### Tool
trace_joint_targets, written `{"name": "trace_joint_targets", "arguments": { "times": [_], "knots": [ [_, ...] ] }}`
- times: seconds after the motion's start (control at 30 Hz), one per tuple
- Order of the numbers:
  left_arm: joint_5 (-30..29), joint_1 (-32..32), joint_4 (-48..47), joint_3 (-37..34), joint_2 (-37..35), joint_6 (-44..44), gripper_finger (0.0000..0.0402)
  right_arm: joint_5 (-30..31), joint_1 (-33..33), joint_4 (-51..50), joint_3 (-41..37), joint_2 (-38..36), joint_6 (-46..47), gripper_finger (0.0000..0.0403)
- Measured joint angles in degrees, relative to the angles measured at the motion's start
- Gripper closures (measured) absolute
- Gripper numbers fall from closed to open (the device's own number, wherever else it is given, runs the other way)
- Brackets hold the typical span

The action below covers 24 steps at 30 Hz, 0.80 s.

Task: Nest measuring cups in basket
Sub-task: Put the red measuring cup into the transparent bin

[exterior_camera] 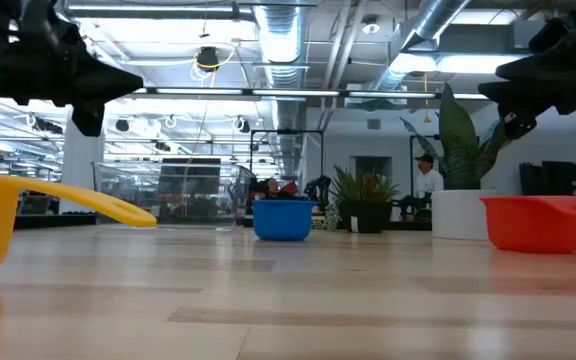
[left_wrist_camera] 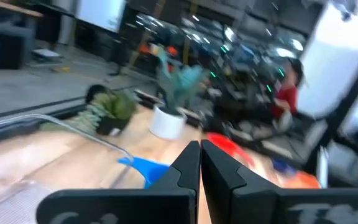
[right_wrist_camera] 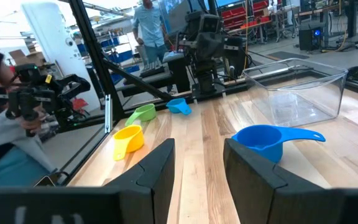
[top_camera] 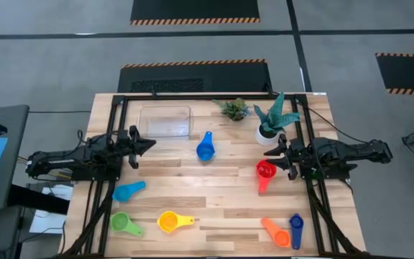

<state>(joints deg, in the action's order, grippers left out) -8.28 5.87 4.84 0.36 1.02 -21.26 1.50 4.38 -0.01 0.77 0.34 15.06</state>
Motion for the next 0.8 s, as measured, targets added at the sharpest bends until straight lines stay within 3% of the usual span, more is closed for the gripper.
{"name": "trace_joint_targets", "arguments": {
  "times": [0.17, 0.4, 0.63, 0.8],
  "knots": [
    [-7.27, 0.0, 0.4, 0.0, 0.0, -9.12, 0.0401, 0.0, 0.0, 0.0, 0.0, 0.0, 0.0, 0.0239],
    [-11.61, 0.0, 0.16, 0.0, 0.0, -12.13, 0.0401, 0.0, 0.0, 0.02, 0.0, 0.02, 0.01, 0.0239],
    [-11.49, 0.0, -0.24, 0.0, 0.0, -13.1, 0.0401, 0.08, -0.39, 1.31, -0.02, 0.0, 0.01, 0.0239],
    [-11.56, 0.0, -0.27, 0.0, 0.0, -19.22, 0.0402, 0.24, 0.04, 6.27, -0.11, 0.02, 3.05, 0.0239]
  ]
}}
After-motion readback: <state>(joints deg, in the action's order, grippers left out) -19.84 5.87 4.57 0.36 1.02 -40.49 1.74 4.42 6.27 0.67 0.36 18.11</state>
